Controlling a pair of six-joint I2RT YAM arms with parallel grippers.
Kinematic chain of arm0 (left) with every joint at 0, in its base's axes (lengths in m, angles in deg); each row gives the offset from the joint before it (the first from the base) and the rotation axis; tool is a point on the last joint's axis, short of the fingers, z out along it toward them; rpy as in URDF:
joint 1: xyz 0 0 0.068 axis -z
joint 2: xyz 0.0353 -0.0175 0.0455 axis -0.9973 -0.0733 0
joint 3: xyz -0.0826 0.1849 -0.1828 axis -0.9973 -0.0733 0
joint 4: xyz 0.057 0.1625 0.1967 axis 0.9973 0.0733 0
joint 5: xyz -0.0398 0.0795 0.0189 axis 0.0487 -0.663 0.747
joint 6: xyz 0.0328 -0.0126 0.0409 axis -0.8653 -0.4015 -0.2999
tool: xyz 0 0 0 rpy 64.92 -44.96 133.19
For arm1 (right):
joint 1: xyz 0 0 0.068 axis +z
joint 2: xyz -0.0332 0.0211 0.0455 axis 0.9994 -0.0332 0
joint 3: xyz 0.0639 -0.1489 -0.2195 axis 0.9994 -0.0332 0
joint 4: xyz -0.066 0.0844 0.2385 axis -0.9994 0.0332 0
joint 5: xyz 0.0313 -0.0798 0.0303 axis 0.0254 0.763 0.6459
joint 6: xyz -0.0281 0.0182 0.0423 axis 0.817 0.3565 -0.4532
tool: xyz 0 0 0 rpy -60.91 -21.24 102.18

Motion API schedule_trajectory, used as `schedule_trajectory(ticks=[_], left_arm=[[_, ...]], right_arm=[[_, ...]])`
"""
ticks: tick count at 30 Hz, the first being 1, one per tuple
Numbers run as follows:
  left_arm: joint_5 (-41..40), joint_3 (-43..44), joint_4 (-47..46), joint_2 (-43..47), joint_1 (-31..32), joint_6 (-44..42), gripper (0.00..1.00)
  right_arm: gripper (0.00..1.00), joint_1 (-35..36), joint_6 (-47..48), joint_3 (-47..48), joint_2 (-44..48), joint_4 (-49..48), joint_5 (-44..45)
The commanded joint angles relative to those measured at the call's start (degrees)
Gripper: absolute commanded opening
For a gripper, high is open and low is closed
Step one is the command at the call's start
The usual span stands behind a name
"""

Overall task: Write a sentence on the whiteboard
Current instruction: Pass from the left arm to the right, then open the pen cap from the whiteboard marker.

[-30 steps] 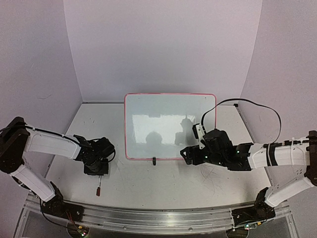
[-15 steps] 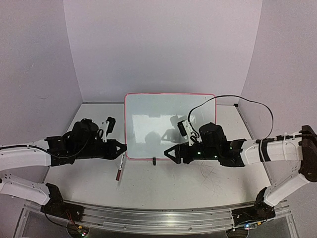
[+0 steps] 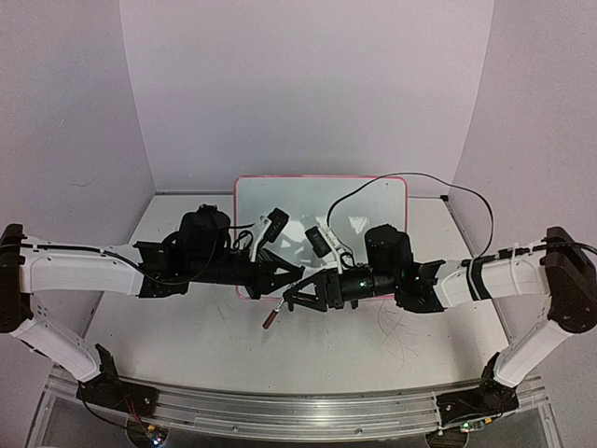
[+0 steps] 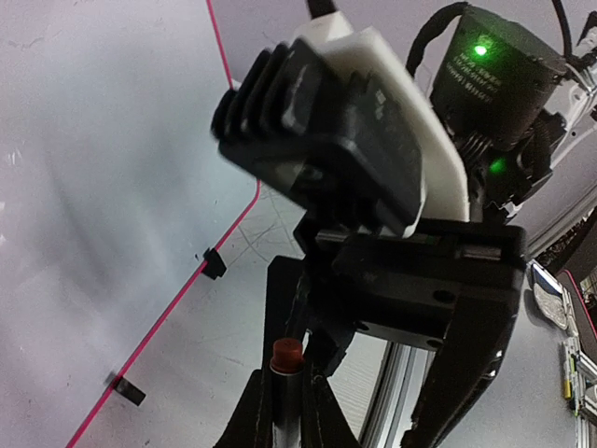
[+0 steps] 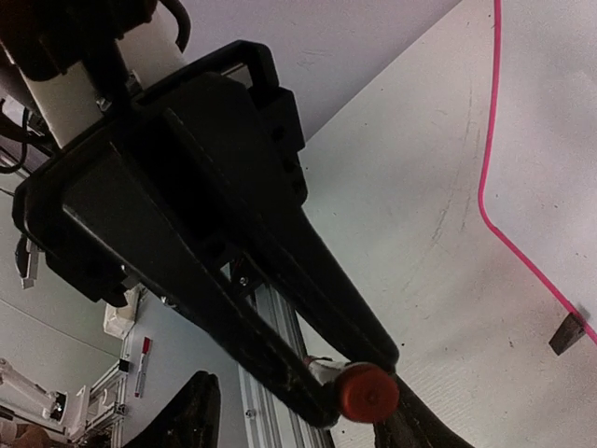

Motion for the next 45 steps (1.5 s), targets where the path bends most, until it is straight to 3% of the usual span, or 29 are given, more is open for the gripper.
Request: schedule_trajectory(ticks=[1, 11, 18, 21, 24, 27, 30, 37, 45], left_arm=[[4.77, 3.96, -5.04, -0.73, 0.14, -3.37, 0.0], [5.57, 3.32, -6.62, -0.13, 0.14, -2.08, 0.0], [7.21, 4.18, -8.29, -0.91, 0.15, 0.04, 0.0], [7.21, 4.74, -8.33, -1.2, 0.14, 1.09, 0.02], [4.83, 4.32, -8.33, -0.37, 0.12, 2.27, 0.31], [0.33, 2.29, -8.33, 1.79, 0.04, 3.47, 0.74], [-0.43, 0.19, -8.33, 3.65, 0.01, 3.98, 0.86], [4.81, -1.93, -8.51, 2.09, 0.01, 6.36, 0.84], [8.61, -0.07, -8.86, -1.31, 0.05, 6.01, 0.5]], right_arm=[[0.5, 0.3, -1.28, -0.95, 0.18, -5.2, -1.85], [0.23, 0.28, -3.89, -3.3, 0.24, -12.33, 0.51], [0.15, 0.31, -5.19, -4.47, 0.01, -15.85, 1.56], [0.01, 0.3, -5.55, -4.91, 0.54, -16.36, 3.69], [0.0, 0.31, -6.02, -6.0, 2.09, -16.82, 6.46], [0.0, -0.29, -6.06, -7.3, 4.32, -16.84, 8.9], [0.0, -2.01, -6.67, -9.61, 7.02, -16.84, 10.56], [0.0, -6.74, -7.25, -11.02, 12.39, -15.58, 8.15], [0.0, -6.96, -6.27, -9.85, 14.79, -13.35, 7.14]])
